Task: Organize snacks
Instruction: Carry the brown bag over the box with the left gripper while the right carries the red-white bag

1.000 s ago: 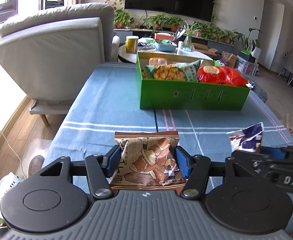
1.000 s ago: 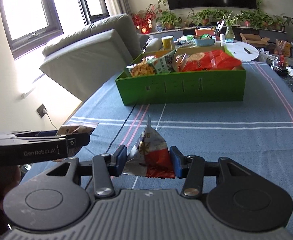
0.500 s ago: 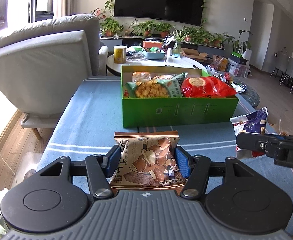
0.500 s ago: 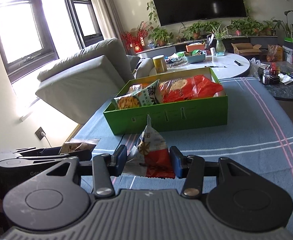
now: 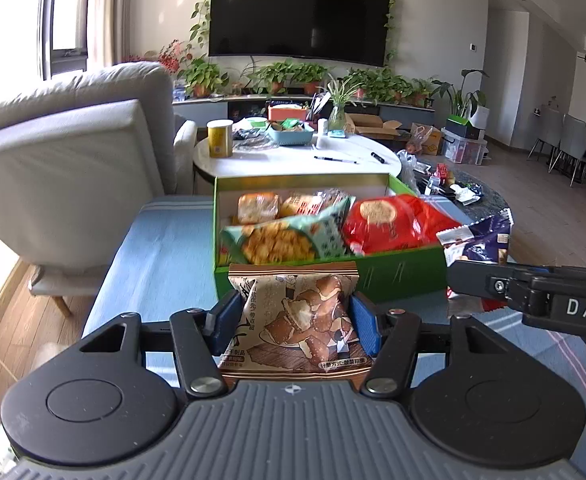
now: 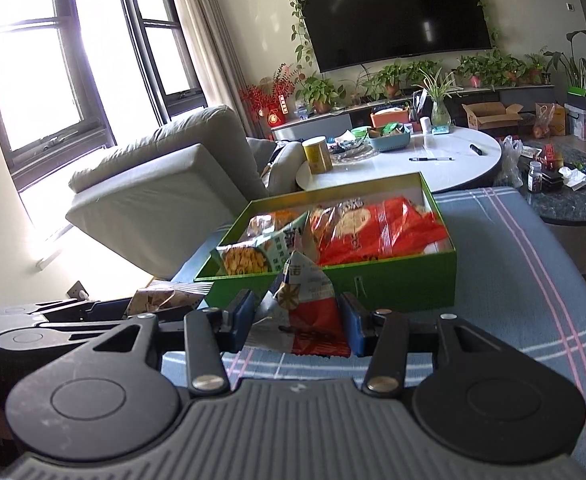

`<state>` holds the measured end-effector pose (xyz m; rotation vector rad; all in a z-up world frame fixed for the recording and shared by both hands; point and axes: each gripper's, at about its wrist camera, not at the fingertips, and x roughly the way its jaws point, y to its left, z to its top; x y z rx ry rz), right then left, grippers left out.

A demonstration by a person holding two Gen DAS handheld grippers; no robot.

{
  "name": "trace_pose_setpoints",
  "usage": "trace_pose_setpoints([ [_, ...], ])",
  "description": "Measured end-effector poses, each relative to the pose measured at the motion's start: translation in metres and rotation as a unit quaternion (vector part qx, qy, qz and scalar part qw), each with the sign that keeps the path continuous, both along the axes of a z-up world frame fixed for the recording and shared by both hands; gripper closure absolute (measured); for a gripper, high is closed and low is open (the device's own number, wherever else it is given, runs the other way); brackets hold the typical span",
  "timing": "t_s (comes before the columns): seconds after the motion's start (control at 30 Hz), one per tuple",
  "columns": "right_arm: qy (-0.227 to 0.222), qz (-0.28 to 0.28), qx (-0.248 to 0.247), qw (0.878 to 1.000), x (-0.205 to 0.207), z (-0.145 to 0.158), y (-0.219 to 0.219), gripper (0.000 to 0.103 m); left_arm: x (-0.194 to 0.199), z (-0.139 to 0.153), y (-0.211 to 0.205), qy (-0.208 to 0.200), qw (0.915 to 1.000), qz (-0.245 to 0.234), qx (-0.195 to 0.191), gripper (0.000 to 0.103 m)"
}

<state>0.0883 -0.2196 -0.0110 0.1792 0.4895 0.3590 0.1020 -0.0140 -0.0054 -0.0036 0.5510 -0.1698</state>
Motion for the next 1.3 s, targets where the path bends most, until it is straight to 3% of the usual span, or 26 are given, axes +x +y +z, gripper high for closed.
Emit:
trace_pose_setpoints([
  [0.67,-0.012,-0.03,0.032,0.999,0.084,0.022,-0.02,0.018,0.094,0.022,-0.016,-0.017,0.9998,0.011,0.009,0.047],
  [0.97,0.009,-0.043,0.039,0.998,0.125,0.011,-0.021,0.018,0.145,0.005,-0.028,0.006,0.9999,0.01,0.012,0.047],
  [1.3,0.023,-0.067,0.034,0.997,0.158,0.002,-0.024,0.018,0.176,-0.007,-0.032,0.023,0.9996,0.005,0.014,0.047],
])
